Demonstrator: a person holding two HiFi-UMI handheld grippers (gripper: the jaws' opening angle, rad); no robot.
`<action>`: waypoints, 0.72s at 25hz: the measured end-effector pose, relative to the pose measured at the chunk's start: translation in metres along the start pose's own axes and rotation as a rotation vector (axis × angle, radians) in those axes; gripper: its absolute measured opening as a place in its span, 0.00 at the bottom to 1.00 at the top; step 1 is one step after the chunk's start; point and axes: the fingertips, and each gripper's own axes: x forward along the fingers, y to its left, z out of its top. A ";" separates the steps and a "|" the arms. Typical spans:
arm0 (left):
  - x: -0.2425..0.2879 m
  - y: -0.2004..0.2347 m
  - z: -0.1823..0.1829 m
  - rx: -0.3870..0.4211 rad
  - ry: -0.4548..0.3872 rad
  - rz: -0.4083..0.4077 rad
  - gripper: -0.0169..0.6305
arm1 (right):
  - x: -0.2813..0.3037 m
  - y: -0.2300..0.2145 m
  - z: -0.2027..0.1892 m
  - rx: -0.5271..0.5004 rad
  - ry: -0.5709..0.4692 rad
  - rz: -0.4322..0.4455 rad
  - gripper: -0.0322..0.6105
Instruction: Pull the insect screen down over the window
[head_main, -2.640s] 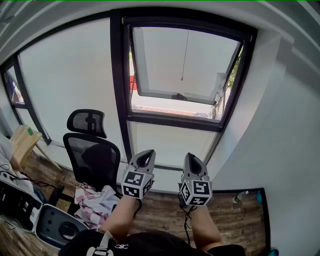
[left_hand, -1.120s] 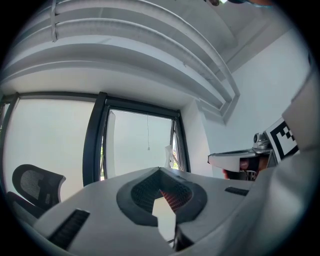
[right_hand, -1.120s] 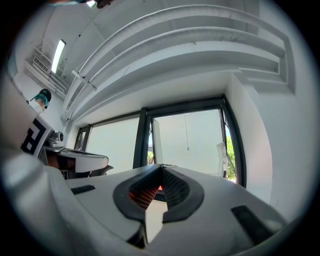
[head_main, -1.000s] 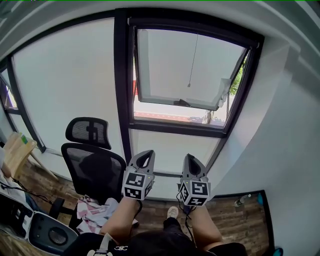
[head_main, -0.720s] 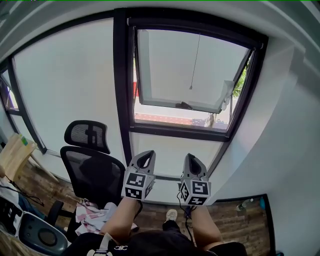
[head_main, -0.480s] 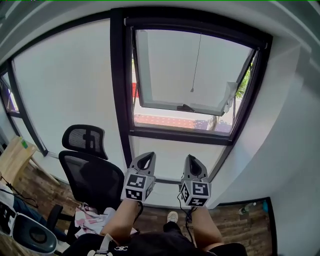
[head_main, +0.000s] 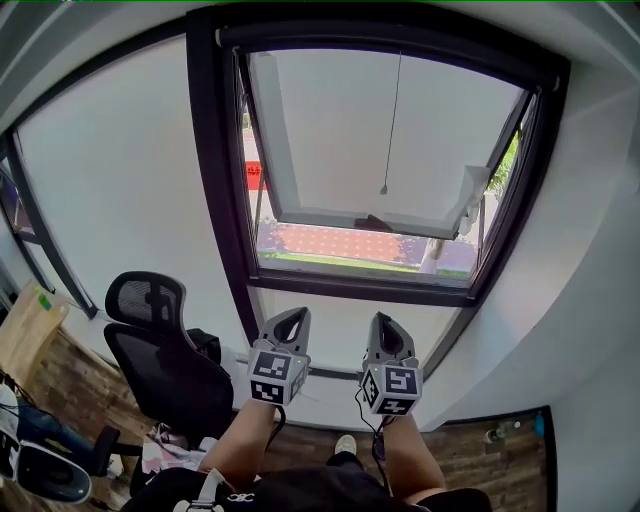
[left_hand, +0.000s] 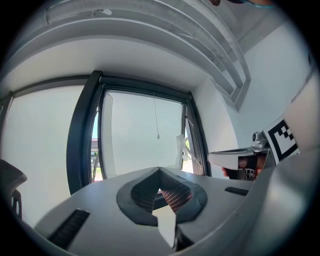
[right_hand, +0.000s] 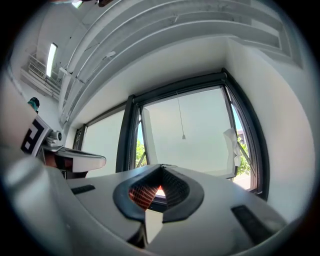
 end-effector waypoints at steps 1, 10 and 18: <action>0.012 0.003 0.000 0.000 0.004 0.005 0.05 | 0.011 -0.007 -0.002 0.002 0.006 0.006 0.05; 0.130 0.028 0.015 -0.006 -0.006 0.044 0.04 | 0.112 -0.076 0.005 -0.001 -0.002 0.045 0.05; 0.225 0.036 0.020 -0.013 -0.010 0.052 0.05 | 0.183 -0.135 0.016 -0.001 -0.031 0.063 0.05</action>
